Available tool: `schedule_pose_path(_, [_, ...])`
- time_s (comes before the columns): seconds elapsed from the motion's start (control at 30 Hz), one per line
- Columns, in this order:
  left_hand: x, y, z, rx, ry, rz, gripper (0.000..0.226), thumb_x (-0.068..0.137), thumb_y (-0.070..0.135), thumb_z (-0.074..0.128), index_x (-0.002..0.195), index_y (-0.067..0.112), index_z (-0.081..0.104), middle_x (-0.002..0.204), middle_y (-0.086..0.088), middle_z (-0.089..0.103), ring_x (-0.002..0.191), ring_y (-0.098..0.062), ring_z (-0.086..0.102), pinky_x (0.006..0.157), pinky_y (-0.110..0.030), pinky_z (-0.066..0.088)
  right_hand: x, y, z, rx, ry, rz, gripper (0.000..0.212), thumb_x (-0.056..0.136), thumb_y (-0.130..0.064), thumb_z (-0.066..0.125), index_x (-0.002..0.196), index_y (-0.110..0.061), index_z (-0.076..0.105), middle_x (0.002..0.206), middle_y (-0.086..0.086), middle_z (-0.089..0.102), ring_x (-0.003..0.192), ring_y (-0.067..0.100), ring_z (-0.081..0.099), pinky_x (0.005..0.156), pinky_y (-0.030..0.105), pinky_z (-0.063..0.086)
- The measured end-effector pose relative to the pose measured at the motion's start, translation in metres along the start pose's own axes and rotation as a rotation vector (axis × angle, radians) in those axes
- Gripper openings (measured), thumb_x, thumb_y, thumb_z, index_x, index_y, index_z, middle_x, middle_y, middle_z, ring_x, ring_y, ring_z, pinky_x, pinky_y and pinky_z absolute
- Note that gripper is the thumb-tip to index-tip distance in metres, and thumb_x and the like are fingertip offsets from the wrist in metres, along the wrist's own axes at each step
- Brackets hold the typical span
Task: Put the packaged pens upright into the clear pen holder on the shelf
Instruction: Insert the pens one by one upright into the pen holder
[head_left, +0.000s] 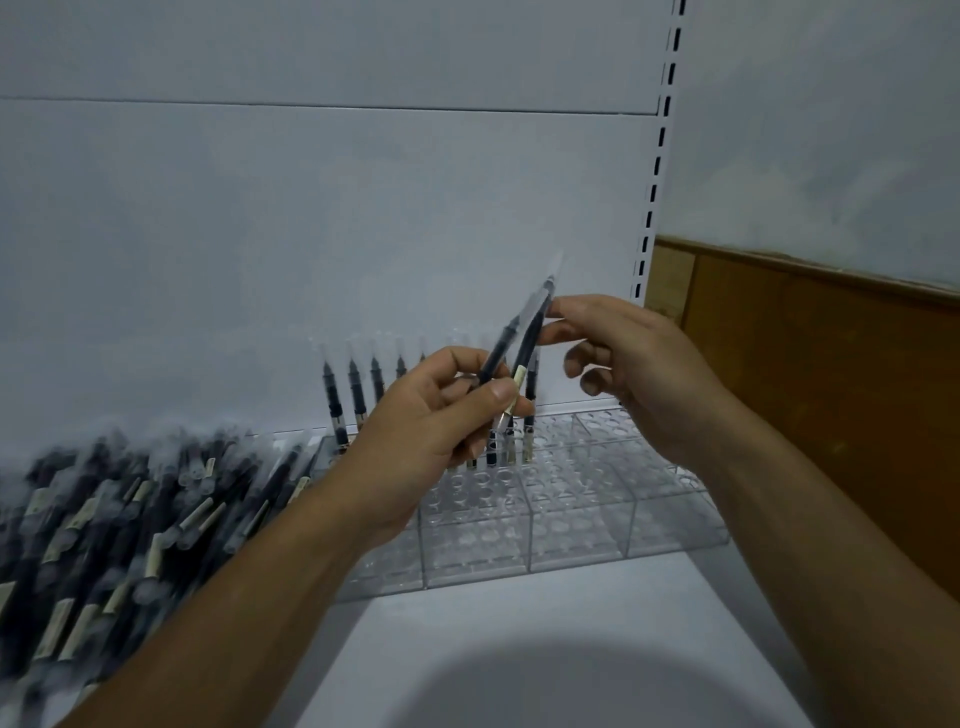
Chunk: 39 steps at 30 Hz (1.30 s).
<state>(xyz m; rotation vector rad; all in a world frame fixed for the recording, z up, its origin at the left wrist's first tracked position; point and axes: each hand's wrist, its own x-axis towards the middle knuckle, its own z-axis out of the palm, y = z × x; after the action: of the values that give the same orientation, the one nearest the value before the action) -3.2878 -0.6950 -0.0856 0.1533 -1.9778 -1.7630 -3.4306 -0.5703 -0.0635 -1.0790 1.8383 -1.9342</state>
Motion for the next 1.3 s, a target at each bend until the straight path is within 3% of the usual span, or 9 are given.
schedule_pose_path(0.23, [0.001, -0.001, 0.002, 0.053, -0.015, -0.015, 0.008, 0.093, 0.014, 0.058, 0.100, 0.011, 0.059, 0.087, -0.001, 0.075, 0.048, -0.005, 0.046, 0.048, -0.014, 0.039, -0.001, 0.003, 0.004, 0.127, 0.003, -0.013, 0.009, 0.091, -0.020, 0.064, 0.092, -0.013, 0.069, 0.080, -0.003, 0.071, 0.062, 0.007, 0.055, 0.051, 0.017, 0.042])
schedule_pose_path(0.37, [0.003, -0.003, 0.000, 0.011, 0.049, -0.024, 0.014, 0.094, 0.023, 0.057, 0.102, 0.013, 0.062, 0.093, 0.004, 0.073, 0.053, -0.008, 0.048, 0.050, -0.017, 0.037, 0.002, -0.001, -0.003, 0.138, 0.243, -0.108, 0.008, 0.092, -0.022, 0.064, 0.092, -0.014, 0.068, 0.080, -0.006, 0.071, 0.059, 0.003, 0.054, 0.050, 0.016, 0.043])
schedule_pose_path(0.47, [0.004, -0.004, -0.001, 0.008, 0.066, -0.020, 0.017, 0.096, 0.025, 0.053, 0.103, 0.013, 0.063, 0.094, 0.002, 0.073, 0.054, -0.009, 0.047, 0.050, -0.019, 0.035, 0.004, 0.001, -0.009, -0.089, 0.390, -0.206, 0.012, 0.092, -0.022, 0.065, 0.097, -0.010, 0.065, 0.074, -0.006, 0.065, 0.057, -0.002, 0.054, 0.049, 0.011, 0.042])
schedule_pose_path(0.6, [0.004, -0.005, -0.001, 0.021, 0.047, -0.017, 0.019, 0.096, 0.025, 0.052, 0.104, 0.014, 0.064, 0.089, 0.002, 0.073, 0.055, -0.009, 0.048, 0.049, -0.017, 0.035, 0.006, 0.012, -0.006, -0.343, 0.332, -0.244, 0.011, 0.090, -0.023, 0.068, 0.094, -0.013, 0.064, 0.084, 0.003, 0.066, 0.065, 0.008, 0.059, 0.059, 0.020, 0.052])
schedule_pose_path(0.7, [0.005, -0.006, -0.001, 0.014, 0.045, -0.016, 0.018, 0.096, 0.024, 0.053, 0.104, 0.013, 0.064, 0.088, 0.001, 0.073, 0.054, -0.009, 0.047, 0.048, -0.016, 0.035, 0.007, 0.018, -0.004, -0.439, 0.308, -0.236, 0.010, 0.089, -0.027, 0.069, 0.090, -0.019, 0.064, 0.082, -0.002, 0.066, 0.074, 0.022, 0.063, 0.070, 0.039, 0.056])
schedule_pose_path(0.77, [0.005, -0.007, -0.001, 0.008, 0.044, -0.013, 0.018, 0.096, 0.023, 0.053, 0.104, 0.013, 0.065, 0.087, 0.001, 0.073, 0.054, -0.010, 0.047, 0.047, -0.016, 0.035, 0.007, 0.021, -0.003, -0.501, 0.265, -0.230, 0.010, 0.089, -0.029, 0.069, 0.089, -0.021, 0.064, 0.080, -0.006, 0.065, 0.076, 0.023, 0.064, 0.073, 0.043, 0.056])
schedule_pose_path(1.0, [0.005, -0.006, -0.001, 0.013, 0.036, -0.012, 0.019, 0.096, 0.023, 0.054, 0.106, 0.011, 0.064, 0.088, 0.000, 0.073, 0.055, -0.010, 0.047, 0.048, -0.017, 0.036, 0.008, 0.031, -0.001, -0.771, 0.042, -0.090, 0.014, 0.088, -0.034, 0.070, 0.082, -0.026, 0.059, 0.076, -0.007, 0.064, 0.073, 0.016, 0.064, 0.075, 0.042, 0.057])
schedule_pose_path(1.2, [0.004, -0.006, -0.001, 0.003, 0.033, -0.018, 0.019, 0.096, 0.023, 0.054, 0.107, 0.011, 0.063, 0.086, 0.001, 0.072, 0.055, -0.009, 0.048, 0.048, -0.015, 0.037, 0.007, 0.025, -0.008, -0.771, 0.096, -0.108, 0.011, 0.087, -0.036, 0.069, 0.090, -0.026, 0.064, 0.083, -0.012, 0.065, 0.074, 0.006, 0.059, 0.070, 0.033, 0.053])
schedule_pose_path(1.3, [0.004, -0.005, -0.002, -0.005, 0.043, -0.015, 0.018, 0.096, 0.021, 0.054, 0.106, 0.011, 0.063, 0.085, 0.001, 0.072, 0.055, -0.009, 0.048, 0.048, -0.016, 0.036, 0.002, 0.014, -0.006, -0.537, 0.227, -0.289, 0.009, 0.091, -0.025, 0.065, 0.092, -0.018, 0.070, 0.080, -0.005, 0.066, 0.070, 0.007, 0.057, 0.063, 0.022, 0.048])
